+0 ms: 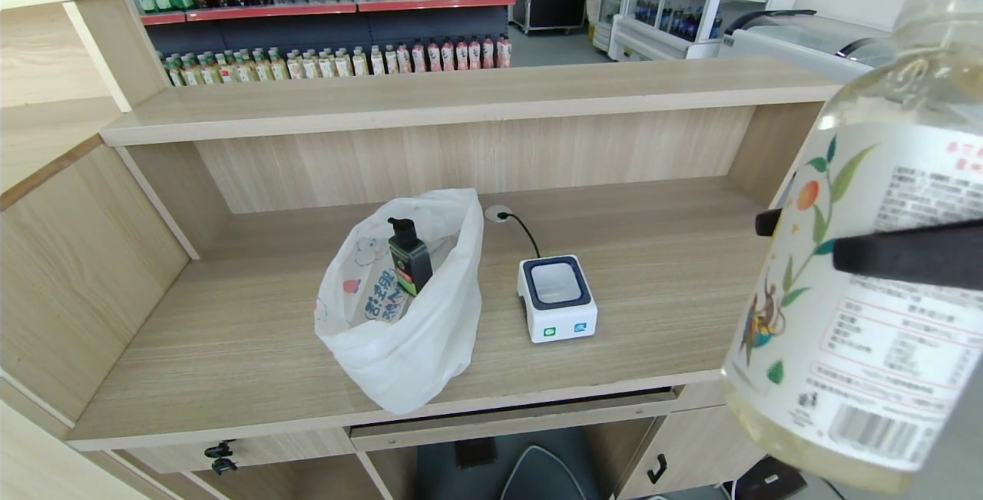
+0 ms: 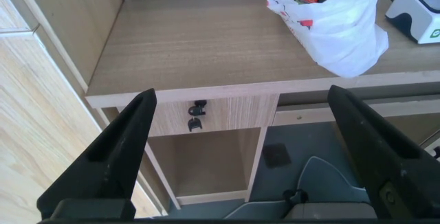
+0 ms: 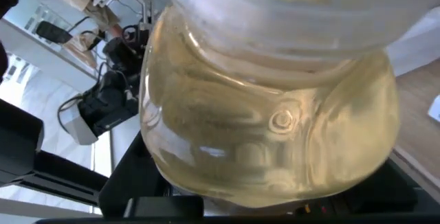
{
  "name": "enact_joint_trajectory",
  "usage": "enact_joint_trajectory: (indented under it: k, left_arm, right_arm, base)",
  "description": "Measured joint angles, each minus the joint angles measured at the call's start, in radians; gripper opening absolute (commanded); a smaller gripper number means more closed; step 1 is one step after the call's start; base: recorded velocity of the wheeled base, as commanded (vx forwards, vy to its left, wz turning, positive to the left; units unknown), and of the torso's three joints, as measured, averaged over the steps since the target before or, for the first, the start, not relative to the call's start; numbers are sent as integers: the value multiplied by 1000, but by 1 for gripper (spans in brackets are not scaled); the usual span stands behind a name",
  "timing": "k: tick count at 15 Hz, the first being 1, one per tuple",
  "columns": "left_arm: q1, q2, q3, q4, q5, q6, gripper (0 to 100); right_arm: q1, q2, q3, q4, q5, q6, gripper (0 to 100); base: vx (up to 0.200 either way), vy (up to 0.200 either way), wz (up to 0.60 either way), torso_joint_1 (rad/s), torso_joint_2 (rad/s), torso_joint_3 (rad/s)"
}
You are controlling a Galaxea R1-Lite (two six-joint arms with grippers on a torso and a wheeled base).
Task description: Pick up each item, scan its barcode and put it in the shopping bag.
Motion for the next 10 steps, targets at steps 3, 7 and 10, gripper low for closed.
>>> enact_joint_trajectory:
  k: [3,7,10]
  left_arm:
    - [0,0,0,0,0,0,100]
    - [0,0,0,0,0,0,100]
    - [0,0,0,0,0,0,100]
  right_arm:
    - [-117,63,43,-117,-156,-364,0]
    - [-392,179,175,-444,-229,-989,0]
    - [-478,240,229,-620,-206,-1104,0]
  base:
    - [0,0,0,0,0,0]
    - [0,0,0,0,0,0]
    - [0,0,0,0,0,0]
